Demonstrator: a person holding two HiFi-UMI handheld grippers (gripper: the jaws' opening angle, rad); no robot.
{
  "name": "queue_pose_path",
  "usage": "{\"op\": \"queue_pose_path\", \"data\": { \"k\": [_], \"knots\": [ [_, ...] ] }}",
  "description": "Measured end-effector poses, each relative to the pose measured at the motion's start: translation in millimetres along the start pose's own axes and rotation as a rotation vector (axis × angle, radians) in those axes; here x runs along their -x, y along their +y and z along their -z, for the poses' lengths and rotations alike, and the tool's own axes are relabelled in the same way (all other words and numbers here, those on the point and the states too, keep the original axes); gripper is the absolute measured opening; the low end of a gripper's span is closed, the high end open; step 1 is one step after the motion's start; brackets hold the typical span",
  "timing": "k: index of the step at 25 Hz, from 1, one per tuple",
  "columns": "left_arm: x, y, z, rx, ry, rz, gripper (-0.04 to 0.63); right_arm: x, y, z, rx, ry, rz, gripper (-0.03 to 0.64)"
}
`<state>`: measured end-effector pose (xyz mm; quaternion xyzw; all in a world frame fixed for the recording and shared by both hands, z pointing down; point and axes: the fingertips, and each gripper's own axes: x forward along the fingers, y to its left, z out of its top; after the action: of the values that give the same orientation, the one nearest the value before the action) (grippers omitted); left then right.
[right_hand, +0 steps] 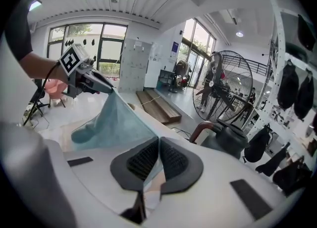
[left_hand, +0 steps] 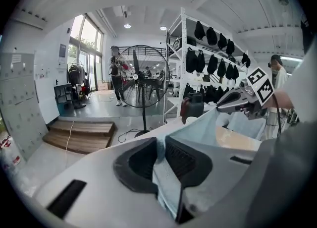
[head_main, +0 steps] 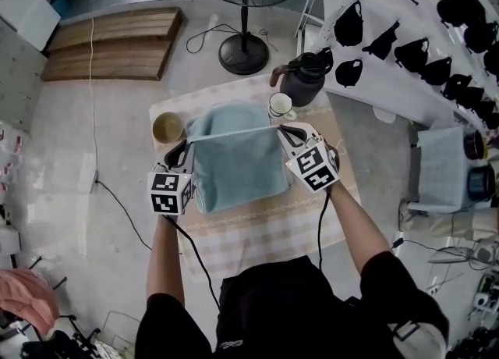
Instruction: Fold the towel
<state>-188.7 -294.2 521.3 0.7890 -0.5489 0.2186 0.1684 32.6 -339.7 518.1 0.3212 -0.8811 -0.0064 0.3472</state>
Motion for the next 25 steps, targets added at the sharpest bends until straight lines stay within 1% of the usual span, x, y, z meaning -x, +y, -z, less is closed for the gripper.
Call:
{"op": "queue_pose_path", "data": {
  "k": [9,11,13,14,15,16,17,18,19,22,25],
  "knots": [
    [-59,47,-2,0.010,0.054,-0.031,0.058,-68,-37,-16,-0.005,0.023,0.000,0.014],
    [-69,56,0,0.038,0.049,-0.048,0.058,-82,-41,-17,-0.003,0.034,-0.001,0.014],
    [-81,65,0,0.087,0.030,-0.067,0.063,-96,-46,-14,-0.002,0.056,0.016,0.014],
    [-87,69,0,0.110,0.030,-0.069,0.075,-102,-49,-12,-0.004,0.065,0.029,0.015],
    [-92,72,1,0.130,0.037,-0.066,0.119,-107,-51,-12,-0.012,0.066,0.039,0.015],
    [-94,74,2,0.143,0.044,-0.062,0.180,-110,-52,-12,-0.027,0.059,0.042,0.031],
    [-92,74,3,0.146,0.047,-0.057,0.218,-111,-52,-12,-0.052,0.047,0.039,0.087],
    [-88,73,4,0.142,0.045,-0.054,0.218,-109,-52,-11,-0.084,0.032,0.033,0.146],
    [-81,71,6,0.135,0.043,-0.050,0.218,-105,-51,-10,-0.116,0.016,0.023,0.164],
    [-57,60,25,0.130,0.057,-0.034,0.218,-85,-44,-2,-0.195,-0.018,-0.016,0.181],
    [-32,41,56,0.139,0.080,-0.008,0.218,-60,-20,25,-0.214,-0.011,-0.063,0.181]
  ]
}}
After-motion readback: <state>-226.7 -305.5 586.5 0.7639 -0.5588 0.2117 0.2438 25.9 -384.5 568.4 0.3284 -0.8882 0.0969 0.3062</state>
